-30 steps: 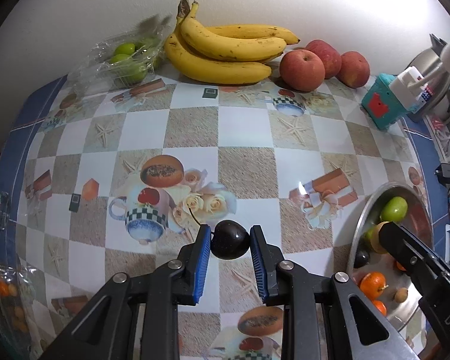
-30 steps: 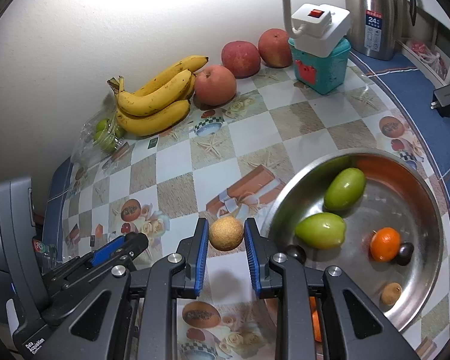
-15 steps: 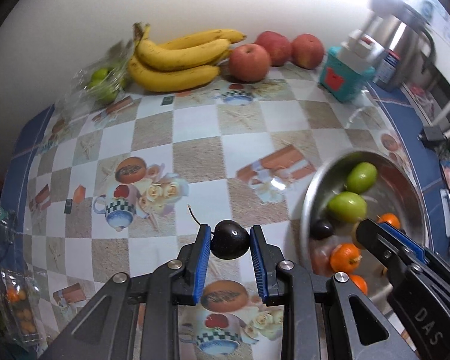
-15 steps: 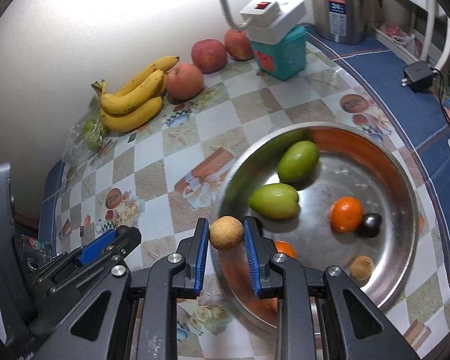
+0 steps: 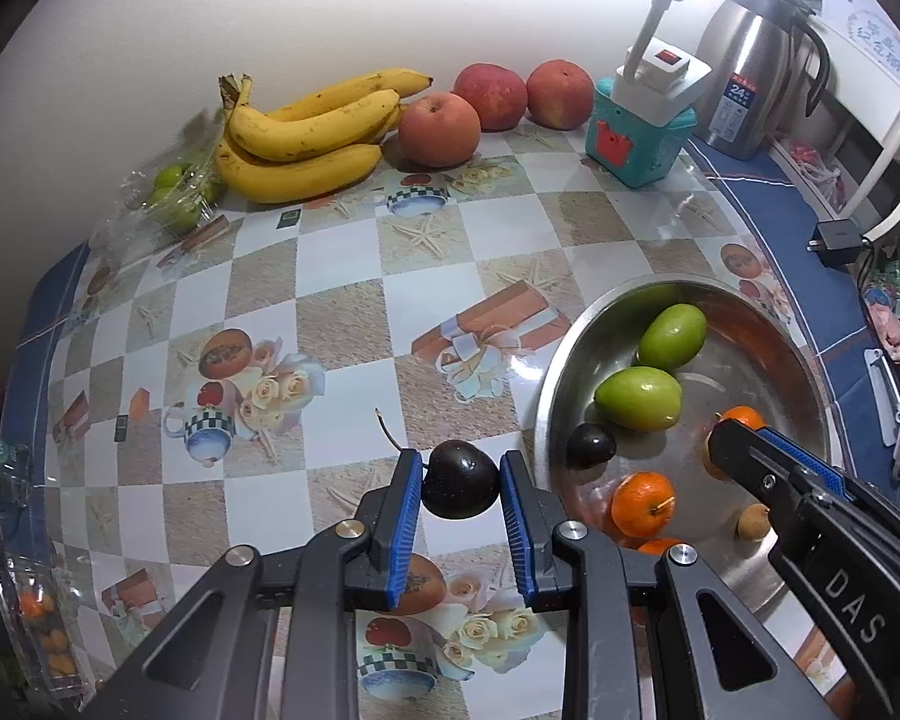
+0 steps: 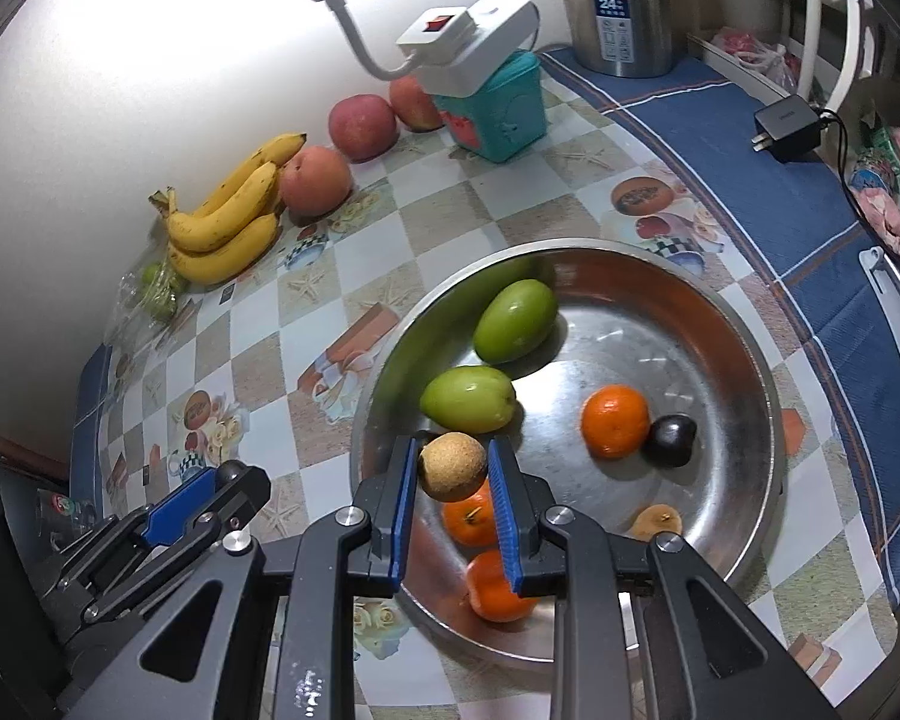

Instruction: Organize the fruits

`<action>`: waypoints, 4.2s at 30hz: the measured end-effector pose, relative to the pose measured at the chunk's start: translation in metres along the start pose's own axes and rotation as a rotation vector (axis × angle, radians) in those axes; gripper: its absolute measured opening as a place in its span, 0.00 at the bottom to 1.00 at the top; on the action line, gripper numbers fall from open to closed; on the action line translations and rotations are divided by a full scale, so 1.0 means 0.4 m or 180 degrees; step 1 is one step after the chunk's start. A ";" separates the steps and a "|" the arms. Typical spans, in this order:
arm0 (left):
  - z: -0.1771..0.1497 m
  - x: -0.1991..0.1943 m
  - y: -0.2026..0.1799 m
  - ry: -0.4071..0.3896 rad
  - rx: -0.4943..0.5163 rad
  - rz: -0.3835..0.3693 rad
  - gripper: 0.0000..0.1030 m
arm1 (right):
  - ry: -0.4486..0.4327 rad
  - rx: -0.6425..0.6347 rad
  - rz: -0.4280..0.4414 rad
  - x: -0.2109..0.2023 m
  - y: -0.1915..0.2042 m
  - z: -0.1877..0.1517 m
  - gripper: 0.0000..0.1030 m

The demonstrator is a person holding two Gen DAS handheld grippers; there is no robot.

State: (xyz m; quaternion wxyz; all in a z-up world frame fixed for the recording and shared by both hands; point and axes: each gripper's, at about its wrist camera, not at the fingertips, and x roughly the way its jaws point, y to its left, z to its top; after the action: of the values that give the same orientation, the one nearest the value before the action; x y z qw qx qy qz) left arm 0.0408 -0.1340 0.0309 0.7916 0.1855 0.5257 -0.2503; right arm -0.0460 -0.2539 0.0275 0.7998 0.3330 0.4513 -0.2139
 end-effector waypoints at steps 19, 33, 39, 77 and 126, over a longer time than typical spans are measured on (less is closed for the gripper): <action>-0.011 0.048 -0.077 0.0174 0.0165 -0.0203 0.28 | 0.0102 0.0287 -0.0134 0.014 -0.105 0.017 0.25; -0.028 0.102 -0.120 0.0375 0.0253 -0.0309 0.28 | 0.0339 0.0285 -0.0211 0.064 -0.126 0.008 0.25; -0.026 0.101 -0.119 0.0364 0.0232 -0.0335 0.28 | 0.0443 0.0303 -0.0267 0.089 -0.135 -0.001 0.25; -0.016 0.111 -0.120 0.0420 0.0142 -0.0512 0.37 | 0.0536 0.0308 -0.0316 0.112 -0.134 -0.009 0.25; -0.013 0.158 0.161 0.0498 -0.0684 0.0697 1.00 | 0.0224 -0.0455 -0.0500 0.078 -0.030 0.007 0.86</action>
State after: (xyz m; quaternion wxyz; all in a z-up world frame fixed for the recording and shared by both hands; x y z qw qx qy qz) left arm 0.0954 -0.0918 -0.0276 0.7860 0.1749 0.5861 -0.0897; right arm -0.0365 -0.2655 -0.0027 0.7859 0.2460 0.5179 -0.2314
